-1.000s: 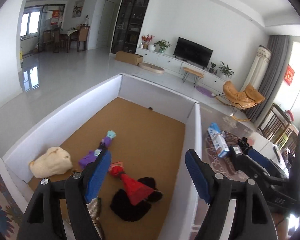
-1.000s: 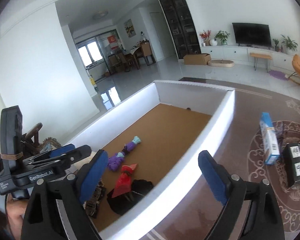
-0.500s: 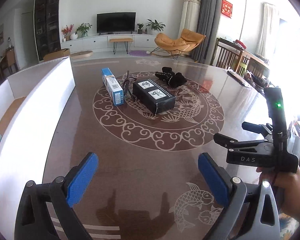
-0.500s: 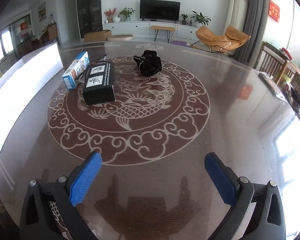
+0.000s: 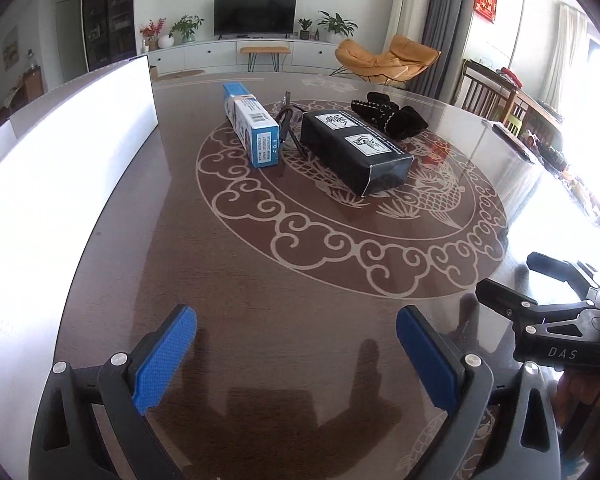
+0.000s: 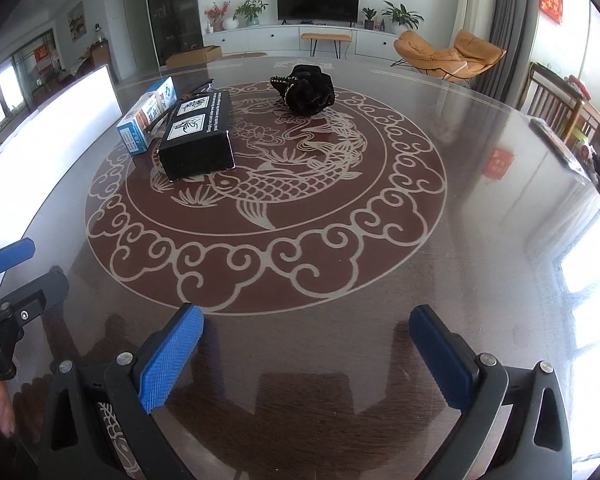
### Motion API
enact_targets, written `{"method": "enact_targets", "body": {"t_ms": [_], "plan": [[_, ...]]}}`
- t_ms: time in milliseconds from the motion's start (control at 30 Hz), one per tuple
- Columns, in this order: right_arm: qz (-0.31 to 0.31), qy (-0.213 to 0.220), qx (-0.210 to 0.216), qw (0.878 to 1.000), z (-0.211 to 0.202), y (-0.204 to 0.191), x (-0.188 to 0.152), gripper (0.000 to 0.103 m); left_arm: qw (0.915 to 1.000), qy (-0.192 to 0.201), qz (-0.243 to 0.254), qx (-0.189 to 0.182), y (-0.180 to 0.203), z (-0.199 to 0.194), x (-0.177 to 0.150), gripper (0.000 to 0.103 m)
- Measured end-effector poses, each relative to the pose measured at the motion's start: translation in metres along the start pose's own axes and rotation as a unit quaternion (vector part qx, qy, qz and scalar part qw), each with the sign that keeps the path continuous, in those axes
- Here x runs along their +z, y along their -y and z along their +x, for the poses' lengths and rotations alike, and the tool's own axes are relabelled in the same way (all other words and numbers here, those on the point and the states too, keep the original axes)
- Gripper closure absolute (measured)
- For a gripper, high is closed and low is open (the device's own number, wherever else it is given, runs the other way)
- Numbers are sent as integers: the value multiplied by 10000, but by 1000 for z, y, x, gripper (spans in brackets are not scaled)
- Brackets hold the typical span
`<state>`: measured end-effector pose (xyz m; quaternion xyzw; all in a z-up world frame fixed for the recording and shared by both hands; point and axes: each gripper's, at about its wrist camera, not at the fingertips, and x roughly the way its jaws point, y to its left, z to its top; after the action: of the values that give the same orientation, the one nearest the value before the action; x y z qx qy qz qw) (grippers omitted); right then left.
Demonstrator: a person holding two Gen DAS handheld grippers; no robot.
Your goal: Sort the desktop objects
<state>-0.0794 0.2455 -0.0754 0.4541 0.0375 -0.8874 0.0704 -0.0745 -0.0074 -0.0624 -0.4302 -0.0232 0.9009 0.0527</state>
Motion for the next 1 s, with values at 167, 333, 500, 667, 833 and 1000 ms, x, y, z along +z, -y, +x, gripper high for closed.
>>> {"method": "enact_targets", "body": {"t_ms": [167, 333, 500, 667, 833, 1000], "plan": [[34, -21, -33, 10000, 2, 1, -2, 0, 9998, 47, 134, 121, 7, 1, -1, 1], [35, -19, -34, 10000, 1, 1, -3, 0, 9999, 8, 30, 98, 5, 2, -2, 1], [38, -21, -31, 10000, 1, 1, -2, 0, 9998, -105, 71, 173, 7, 7, -2, 1], [39, -21, -30, 10000, 2, 1, -2, 0, 9993, -160, 168, 290, 11, 8, -2, 1], [39, -20, -30, 10000, 2, 1, -2, 0, 9988, -200, 245, 374, 14, 8, -2, 1], [39, -20, -30, 10000, 2, 1, -2, 0, 9988, -198, 249, 383, 14, 9, -2, 1]]}}
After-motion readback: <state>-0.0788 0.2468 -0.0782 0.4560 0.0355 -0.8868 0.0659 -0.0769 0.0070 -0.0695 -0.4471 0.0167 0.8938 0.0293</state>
